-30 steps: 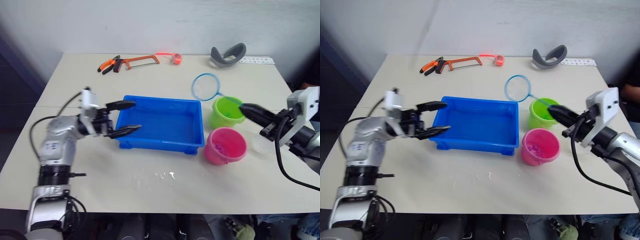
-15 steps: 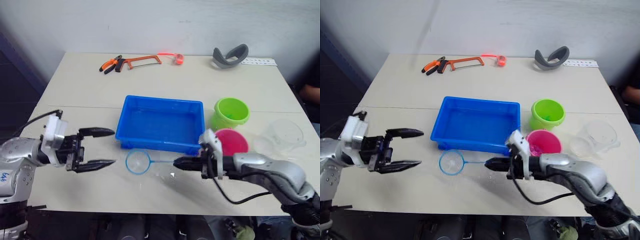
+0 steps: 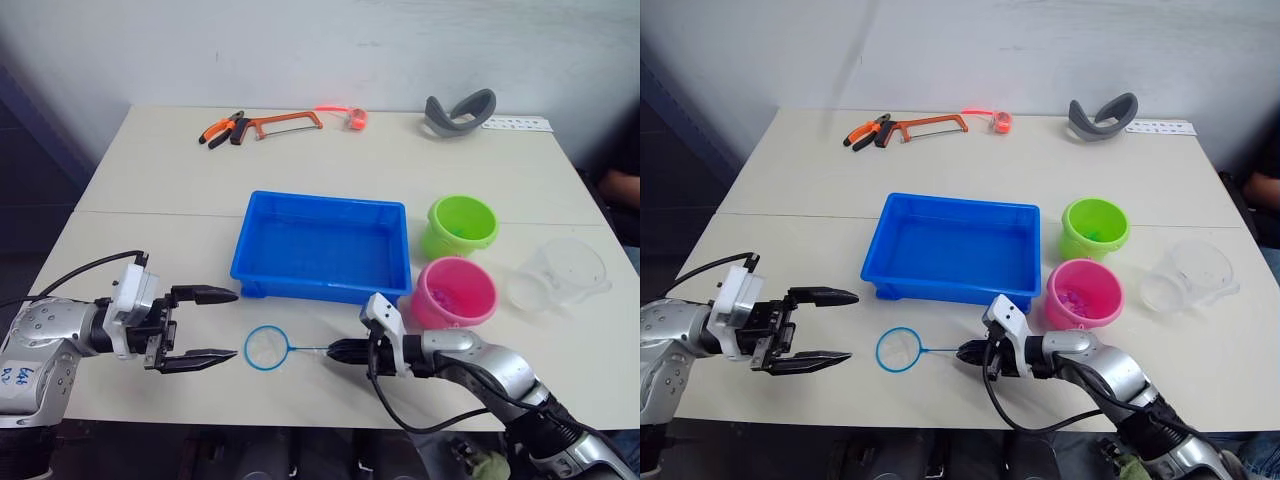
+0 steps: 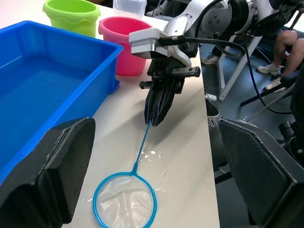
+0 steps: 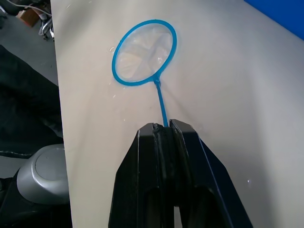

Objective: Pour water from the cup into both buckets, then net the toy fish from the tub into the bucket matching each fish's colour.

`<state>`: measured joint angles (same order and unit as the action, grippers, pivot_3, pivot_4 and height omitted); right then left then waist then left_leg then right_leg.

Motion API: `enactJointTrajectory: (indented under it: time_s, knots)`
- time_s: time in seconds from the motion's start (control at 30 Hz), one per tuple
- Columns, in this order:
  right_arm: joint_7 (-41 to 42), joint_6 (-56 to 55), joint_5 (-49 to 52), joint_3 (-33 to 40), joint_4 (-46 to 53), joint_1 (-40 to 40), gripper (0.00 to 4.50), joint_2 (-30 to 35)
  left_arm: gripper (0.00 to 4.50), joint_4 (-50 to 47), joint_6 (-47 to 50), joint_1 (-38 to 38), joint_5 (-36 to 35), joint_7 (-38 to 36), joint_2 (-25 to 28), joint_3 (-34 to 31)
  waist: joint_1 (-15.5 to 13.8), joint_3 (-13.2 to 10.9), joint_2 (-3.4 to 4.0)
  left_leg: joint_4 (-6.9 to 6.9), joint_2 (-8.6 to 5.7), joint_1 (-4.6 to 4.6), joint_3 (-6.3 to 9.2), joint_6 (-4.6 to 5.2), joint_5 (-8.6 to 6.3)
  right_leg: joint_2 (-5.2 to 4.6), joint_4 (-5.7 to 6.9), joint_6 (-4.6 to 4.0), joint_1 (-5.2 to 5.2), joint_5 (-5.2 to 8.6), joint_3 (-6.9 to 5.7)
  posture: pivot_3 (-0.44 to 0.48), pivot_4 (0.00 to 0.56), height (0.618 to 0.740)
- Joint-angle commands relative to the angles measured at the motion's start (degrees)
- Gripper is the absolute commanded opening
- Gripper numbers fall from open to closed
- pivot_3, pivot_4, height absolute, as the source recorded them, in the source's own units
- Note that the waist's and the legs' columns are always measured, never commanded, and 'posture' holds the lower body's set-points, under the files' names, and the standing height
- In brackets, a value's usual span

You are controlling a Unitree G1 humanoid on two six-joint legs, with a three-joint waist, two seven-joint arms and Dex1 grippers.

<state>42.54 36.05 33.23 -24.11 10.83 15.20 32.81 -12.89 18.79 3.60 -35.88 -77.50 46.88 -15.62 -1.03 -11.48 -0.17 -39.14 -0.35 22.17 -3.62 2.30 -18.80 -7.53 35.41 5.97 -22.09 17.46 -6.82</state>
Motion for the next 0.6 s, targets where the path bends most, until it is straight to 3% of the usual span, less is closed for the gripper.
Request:
enactJointTrajectory:
  time_s: [0.03, 0.2, 0.4, 0.6]
  knots:
    - [2.61, -0.72, 1.76, 4.96, 4.82, -1.25, 2.01, 0.61, 4.5, -1.21, 0.86, 0.17, -1.23, 0.05, 1.36, -0.49, 0.0, 0.0, 0.0, 0.0, 0.0, 0.02, -0.01, 0.0, 0.0, 0.0, 0.01, 0.0, -0.03, 0.0, 0.01, 0.0, 0.15, 0.74]
    - [6.21, -1.42, 3.37, 13.13, 13.83, -4.31, 4.42, 5.96, 4.5, -0.91, 1.41, -1.75, -0.69, 3.47, 1.47, -3.17, -0.08, -0.02, 0.02, 0.01, 0.0, 0.03, -0.07, -0.01, -0.01, 0.0, 0.03, 0.0, -0.09, 0.0, 0.09, 0.0, 0.15, 0.74]
    - [16.6, -8.62, 7.9, 30.76, 22.91, -13.68, 4.42, 14.82, 4.5, -0.51, -2.29, -10.11, 4.45, 8.83, 1.78, -9.18, -0.3, -0.02, 0.02, 0.1, 0.03, 0.03, -0.07, 0.03, -0.11, 0.01, -0.17, 0.0, -0.05, 0.0, 0.07, 0.0, 0.15, 0.74]
    - [21.07, -22.71, 1.91, 46.43, 19.15, -22.66, 4.42, 14.88, 4.5, 4.58, -9.61, -13.7, 9.27, 11.98, 0.53, -11.85, -0.4, -0.01, 0.02, 0.1, 0.04, -0.12, -0.1, 0.07, -0.18, -0.02, -0.41, 0.0, 0.12, 0.0, 0.1, 0.0, 0.15, 0.74]
